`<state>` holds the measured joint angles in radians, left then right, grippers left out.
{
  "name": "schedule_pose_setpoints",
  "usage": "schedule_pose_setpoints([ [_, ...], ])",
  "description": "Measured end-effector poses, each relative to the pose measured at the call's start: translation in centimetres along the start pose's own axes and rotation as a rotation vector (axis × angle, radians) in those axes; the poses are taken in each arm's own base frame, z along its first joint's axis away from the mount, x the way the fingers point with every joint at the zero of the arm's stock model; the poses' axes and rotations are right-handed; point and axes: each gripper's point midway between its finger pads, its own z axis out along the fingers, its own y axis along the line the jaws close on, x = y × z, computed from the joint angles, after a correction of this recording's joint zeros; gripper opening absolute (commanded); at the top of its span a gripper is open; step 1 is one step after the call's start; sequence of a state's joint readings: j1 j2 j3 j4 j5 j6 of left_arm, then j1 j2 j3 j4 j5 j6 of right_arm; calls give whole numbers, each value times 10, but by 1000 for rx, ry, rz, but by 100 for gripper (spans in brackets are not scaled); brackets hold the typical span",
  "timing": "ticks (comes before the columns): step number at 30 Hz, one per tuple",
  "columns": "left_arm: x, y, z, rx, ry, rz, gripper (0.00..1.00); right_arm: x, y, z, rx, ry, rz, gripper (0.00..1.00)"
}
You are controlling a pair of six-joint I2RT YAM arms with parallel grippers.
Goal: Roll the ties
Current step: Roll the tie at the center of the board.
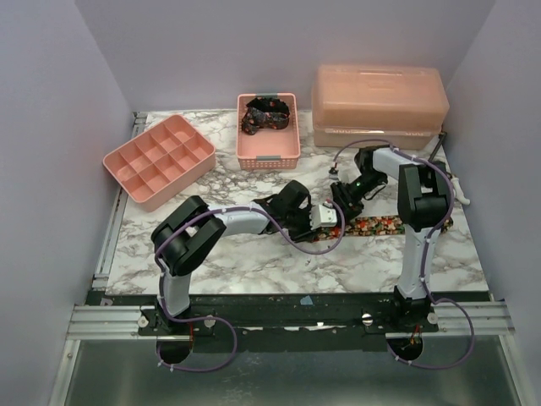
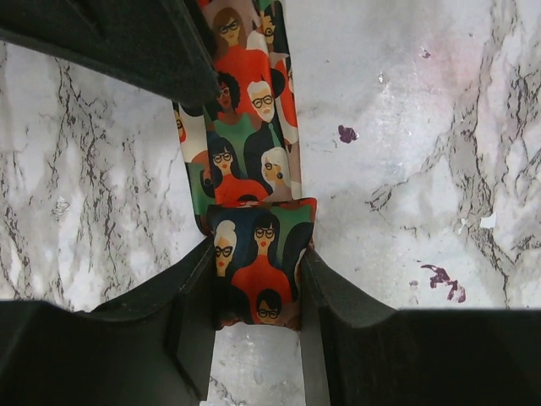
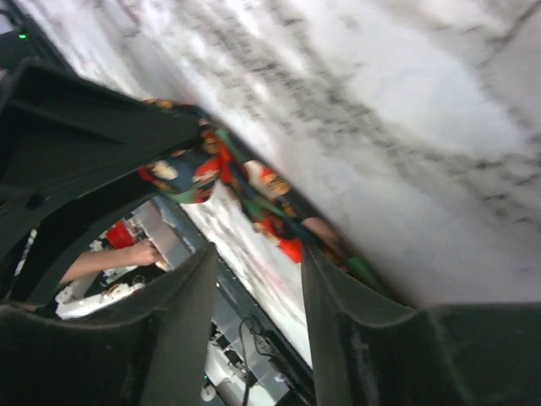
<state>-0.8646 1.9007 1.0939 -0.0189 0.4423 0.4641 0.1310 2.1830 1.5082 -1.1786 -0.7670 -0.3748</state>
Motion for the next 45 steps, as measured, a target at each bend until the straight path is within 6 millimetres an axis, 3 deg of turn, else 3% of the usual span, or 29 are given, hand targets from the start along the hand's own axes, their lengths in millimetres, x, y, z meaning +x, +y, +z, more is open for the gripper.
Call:
schedule_pose_setpoints([
  [7,0,1,1,-4,1,-71,32,2,46,2,-119,-45,-12,49],
  [13,-1,1,2,-8,2,-99,34,-1,61,26,-163,-20,-16,49],
  [16,0,2,2,-9,3,-103,34,0,57,38,-176,1,5,40],
  [19,-1,2,2,-10,4,-109,37,0,52,46,-178,15,24,20],
  [21,-1,2,2,-11,5,-114,43,0,51,48,-179,17,29,4],
  [22,-1,2,2,-11,5,-116,47,0,50,49,-178,20,35,1],
  [26,0,3,2,-17,6,-126,65,0,43,51,-151,33,45,1],
  [30,0,5,1,-18,-26,-147,73,1,38,51,-129,39,50,1],
  [37,14,6,-18,-55,-190,-194,75,4,33,51,-109,46,69,1],
  [42,12,6,-17,-79,-259,-198,76,5,30,51,-99,49,89,1],
  [45,6,9,-12,-90,-305,-182,71,5,30,51,-92,51,105,1],
])
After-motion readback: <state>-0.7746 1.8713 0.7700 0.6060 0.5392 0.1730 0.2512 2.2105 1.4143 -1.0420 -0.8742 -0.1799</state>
